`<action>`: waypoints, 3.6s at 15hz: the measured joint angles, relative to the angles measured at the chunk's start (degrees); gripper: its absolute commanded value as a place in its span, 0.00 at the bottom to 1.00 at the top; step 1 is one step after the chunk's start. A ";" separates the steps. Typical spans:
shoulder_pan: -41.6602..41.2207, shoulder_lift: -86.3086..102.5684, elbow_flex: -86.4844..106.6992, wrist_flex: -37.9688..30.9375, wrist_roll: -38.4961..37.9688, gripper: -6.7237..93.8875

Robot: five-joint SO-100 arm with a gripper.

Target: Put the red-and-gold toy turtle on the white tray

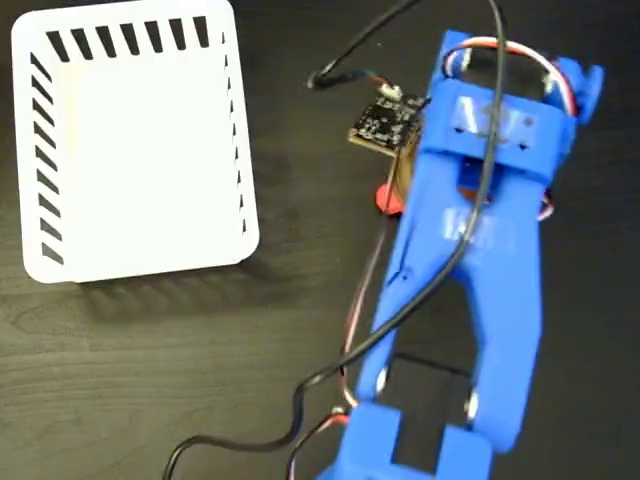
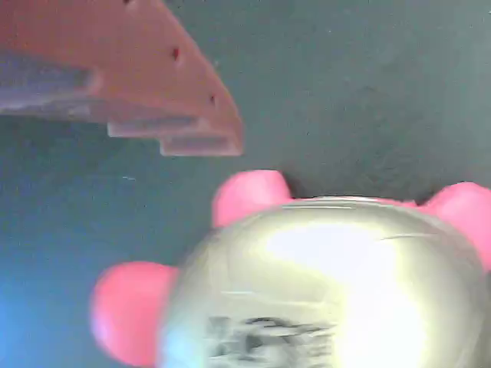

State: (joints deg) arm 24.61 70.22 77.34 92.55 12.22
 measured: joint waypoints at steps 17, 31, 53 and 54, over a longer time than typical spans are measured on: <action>-0.53 -12.48 0.00 -8.61 -0.88 0.74; 0.00 -12.57 0.00 -10.28 0.44 0.07; -36.39 2.64 -20.13 2.99 9.32 0.07; -37.88 0.79 -20.74 2.81 10.20 0.07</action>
State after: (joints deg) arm -13.27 71.02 56.60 95.36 22.41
